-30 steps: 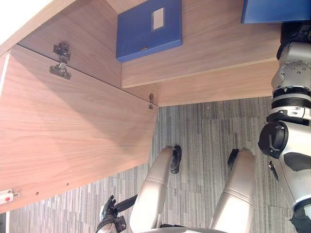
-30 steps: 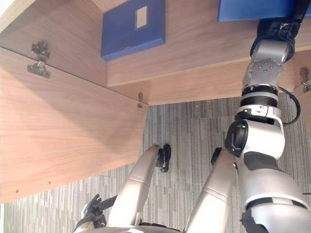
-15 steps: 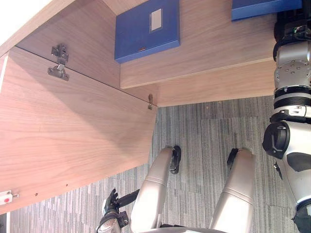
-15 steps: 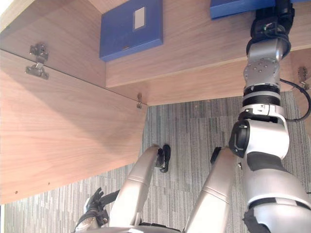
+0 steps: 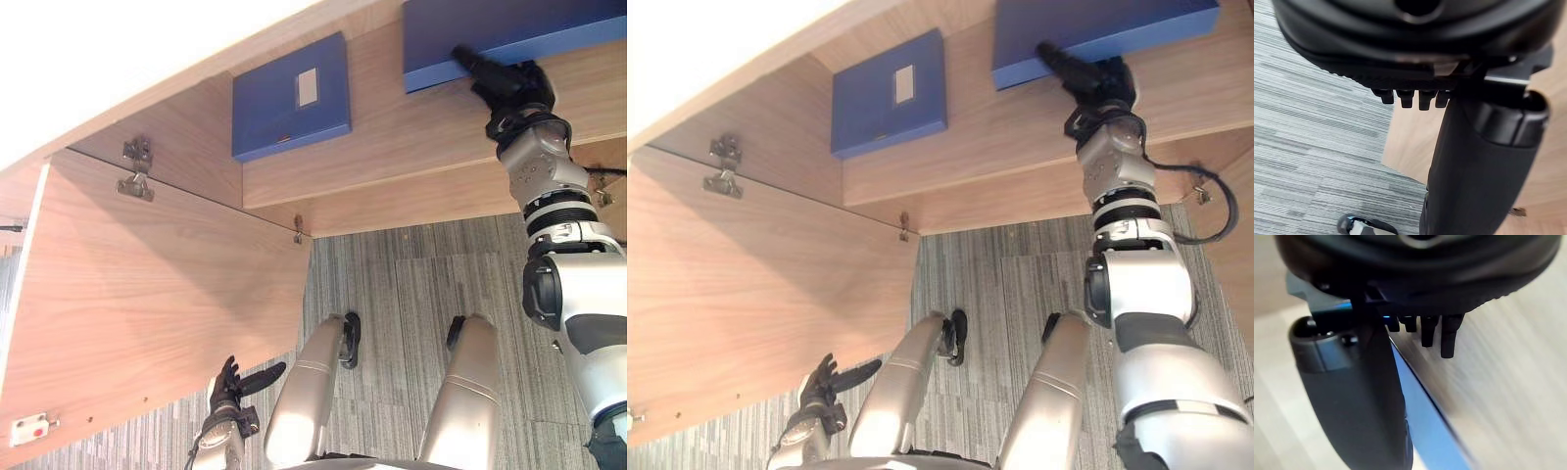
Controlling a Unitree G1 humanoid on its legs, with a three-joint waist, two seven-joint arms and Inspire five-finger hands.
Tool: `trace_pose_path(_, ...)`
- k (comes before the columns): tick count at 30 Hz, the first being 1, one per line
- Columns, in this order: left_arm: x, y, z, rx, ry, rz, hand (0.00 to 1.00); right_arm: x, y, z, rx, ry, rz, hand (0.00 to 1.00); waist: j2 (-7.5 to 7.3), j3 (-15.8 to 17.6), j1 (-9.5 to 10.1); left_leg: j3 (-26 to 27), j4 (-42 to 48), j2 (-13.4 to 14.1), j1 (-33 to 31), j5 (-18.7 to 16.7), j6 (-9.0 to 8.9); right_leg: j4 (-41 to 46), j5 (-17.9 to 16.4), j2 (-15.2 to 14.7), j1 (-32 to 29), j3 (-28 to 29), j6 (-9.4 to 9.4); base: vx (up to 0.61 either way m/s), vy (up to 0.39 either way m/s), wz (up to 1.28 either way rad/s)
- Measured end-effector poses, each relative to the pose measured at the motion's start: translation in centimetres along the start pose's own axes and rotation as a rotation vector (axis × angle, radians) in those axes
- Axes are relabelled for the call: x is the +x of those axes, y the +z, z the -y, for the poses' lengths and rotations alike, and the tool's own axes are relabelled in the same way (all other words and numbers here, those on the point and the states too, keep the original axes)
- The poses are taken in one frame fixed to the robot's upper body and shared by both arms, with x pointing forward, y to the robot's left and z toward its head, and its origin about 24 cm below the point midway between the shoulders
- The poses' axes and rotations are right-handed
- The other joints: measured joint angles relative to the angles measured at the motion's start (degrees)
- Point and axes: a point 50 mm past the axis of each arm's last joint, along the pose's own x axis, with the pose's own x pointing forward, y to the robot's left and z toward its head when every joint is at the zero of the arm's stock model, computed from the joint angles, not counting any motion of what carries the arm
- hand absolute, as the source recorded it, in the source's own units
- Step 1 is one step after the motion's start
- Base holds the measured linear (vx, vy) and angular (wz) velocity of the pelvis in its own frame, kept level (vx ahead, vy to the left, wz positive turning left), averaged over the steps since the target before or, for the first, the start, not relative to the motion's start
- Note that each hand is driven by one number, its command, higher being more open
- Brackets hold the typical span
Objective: Walk over to the cabinet, pick up the folder, carry it to the office cabinet, place the folder inside the office cabinet, then close the office cabinet door
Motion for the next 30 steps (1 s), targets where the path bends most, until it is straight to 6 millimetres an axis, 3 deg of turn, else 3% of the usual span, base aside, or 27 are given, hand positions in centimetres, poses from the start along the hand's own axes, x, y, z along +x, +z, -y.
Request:
trace_pose_path(3,0.2,1.6,-1.1,0.054,-0.008,0.071,1.00,0.0,0.1,0.7,-0.320,0.057,-0.032,1.00,-0.12,-0.1,0.20,0.0,-2.2,0.3,1.9,0.8,0.09,-2.0,0.7,0.1,2.0,-0.7,-0.25,0.10,-0.035,-0.02)
trace_pose_path(7,0.2,1.9,-1.5,0.132,-0.016,0.085,1.00,-0.1,0.6,1.3,-0.667,0.095,-0.026,1.00,-0.42,-0.2,0.57,0.0,-3.3,0.3,2.3,1.3,0.34,-3.4,1.2,-0.1,2.9,-1.2,-0.29,0.05,-0.009,0.04)
trace_pose_path(10,-0.2,2.0,-1.9,0.156,-0.021,0.101,1.00,-0.2,0.0,1.2,-0.957,0.131,-0.037,1.00,-2.19,-0.9,1.57,0.2,-3.5,0.2,2.3,1.5,0.48,-3.7,1.3,-0.4,3.1,-1.3,-0.28,0.05,-0.003,0.04)
trace_pose_path(21,-0.9,2.2,-3.5,0.226,-0.012,0.120,1.00,-1.2,-4.1,0.4,-1.289,0.319,-0.073,1.00,-5.39,-2.3,1.79,1.3,-4.6,-0.1,3.1,2.0,1.27,-5.2,2.1,-0.6,3.7,-0.8,-0.06,0.02,0.000,-0.01)
trace_pose_path(24,-0.9,2.1,-3.4,0.227,-0.015,0.119,1.00,-1.7,-5.6,0.0,-1.341,0.387,-0.089,1.00,-5.61,-2.4,1.71,1.9,-5.4,-0.1,3.5,2.4,1.50,-5.9,2.7,-0.5,3.7,-0.4,-0.02,0.01,0.009,-0.08)
trace_pose_path(30,-1.0,1.7,-2.4,0.272,-0.059,0.109,1.00,-2.0,-6.2,0.7,-1.360,0.397,-0.111,1.00,-5.78,-2.4,1.73,2.1,-7.0,-0.2,4.9,3.0,1.87,-8.0,3.7,-0.5,5.3,-0.6,0.37,0.01,0.007,-0.01)
